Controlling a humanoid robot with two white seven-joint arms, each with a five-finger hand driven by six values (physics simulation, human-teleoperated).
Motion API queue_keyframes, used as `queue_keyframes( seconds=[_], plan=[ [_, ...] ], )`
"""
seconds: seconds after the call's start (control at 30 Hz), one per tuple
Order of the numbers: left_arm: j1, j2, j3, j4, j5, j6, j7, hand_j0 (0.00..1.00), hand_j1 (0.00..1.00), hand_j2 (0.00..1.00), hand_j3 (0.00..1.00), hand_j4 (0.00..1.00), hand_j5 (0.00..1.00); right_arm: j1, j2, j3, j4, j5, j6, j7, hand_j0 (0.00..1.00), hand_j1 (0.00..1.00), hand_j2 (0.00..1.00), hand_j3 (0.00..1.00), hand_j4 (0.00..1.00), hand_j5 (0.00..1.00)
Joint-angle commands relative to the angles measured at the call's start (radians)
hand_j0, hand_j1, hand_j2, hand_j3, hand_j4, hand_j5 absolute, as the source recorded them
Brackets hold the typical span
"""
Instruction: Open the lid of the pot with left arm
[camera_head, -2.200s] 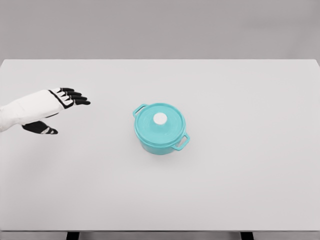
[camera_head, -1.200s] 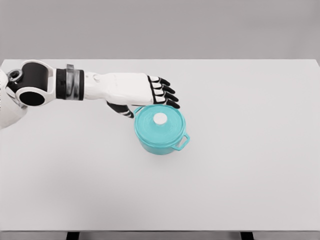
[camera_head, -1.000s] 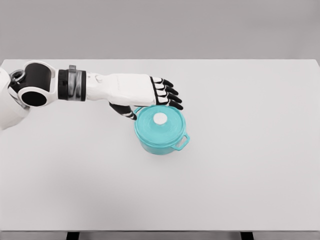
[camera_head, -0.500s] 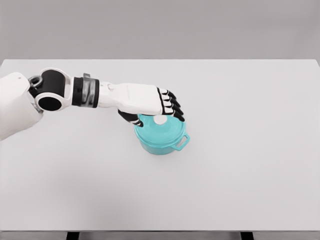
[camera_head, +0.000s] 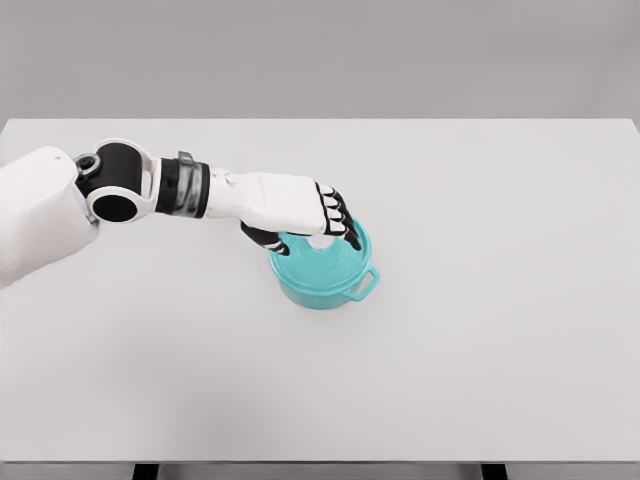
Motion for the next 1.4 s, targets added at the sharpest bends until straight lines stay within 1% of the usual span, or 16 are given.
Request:
queue_keyframes(
  seconds=[0.0,0.07,0.23,0.33,0.77,0.83,0.93,1.0,1.07,1.27,1.3,1.37],
  plan=[
    [0.0,-0.001,0.0,0.001,0.005,0.002,0.0,0.82,0.82,0.82,0.82,0.82,0.82,0.0,0.0,0.0,0.0,-0.001,0.0,0.0,1.0,1.0,1.0,1.0,1.0,1.0],
    [0.0,-0.001,0.0,0.003,0.003,0.002,0.0,0.77,0.77,0.77,0.77,0.77,0.77,0.0,0.0,0.0,0.0,-0.001,0.0,0.0,1.0,1.0,1.0,1.0,1.0,1.0],
    [-0.002,-0.003,0.0,0.003,-0.008,0.002,0.0,0.73,0.73,0.73,0.73,0.73,0.73,0.0,0.0,0.0,0.0,0.0,0.0,0.0,1.0,1.0,1.0,1.0,1.0,1.0],
    [-0.002,-0.018,-0.003,0.003,-0.009,0.002,0.0,0.73,0.73,0.73,0.73,0.73,0.73,0.0,0.0,0.0,0.0,0.0,0.0,0.0,1.0,1.0,1.0,1.0,1.0,1.0],
    [0.0,-0.018,-0.015,0.015,-0.012,0.002,0.0,0.73,0.73,0.73,0.73,0.73,0.73,0.0,0.0,0.0,0.0,-0.001,0.0,0.0,1.0,1.0,1.0,1.0,1.0,1.0],
    [0.0,-0.019,-0.015,0.017,-0.032,0.002,0.0,0.68,0.68,0.68,0.68,0.68,0.68,0.0,0.0,0.0,0.0,0.0,0.0,0.0,1.0,1.0,1.0,1.0,1.0,1.0],
    [0.0,-0.019,-0.015,0.017,-0.032,0.002,0.0,0.61,0.61,0.61,0.61,0.61,0.61,0.0,0.0,0.0,0.0,0.0,0.0,0.002,1.0,1.0,1.0,1.0,1.0,1.0],
    [0.0,-0.024,-0.015,0.015,-0.032,0.002,0.0,0.6,0.6,0.6,0.6,0.6,0.6,0.0,0.0,0.0,0.0,0.0,0.0,0.0,1.0,1.0,1.0,1.0,1.0,1.0],
    [0.0,-0.029,-0.015,0.015,-0.034,0.002,0.0,0.54,0.54,0.54,0.54,0.54,0.54,0.0,0.0,0.0,0.0,-0.001,0.0,0.0,1.0,1.0,1.0,1.0,1.0,1.0],
    [0.0,-0.027,-0.015,0.015,-0.04,0.002,-0.001,0.47,0.47,0.47,0.47,0.47,0.47,0.0,0.0,0.0,0.0,0.0,0.0,0.0,1.0,1.0,1.0,1.0,1.0,1.0],
    [0.0,-0.027,-0.015,0.015,-0.041,0.002,0.0,0.45,0.45,0.45,0.45,0.45,0.45,0.0,0.0,0.0,0.0,0.0,0.0,0.0,1.0,1.0,1.0,1.0,1.0,1.0],
    [0.0,-0.019,-0.013,0.015,-0.041,0.002,-0.001,0.45,0.45,0.45,0.45,0.45,0.45,0.0,0.0,0.0,0.0,0.0,0.0,0.0,1.0,1.0,1.0,1.0,1.0,1.0]
  ],
)
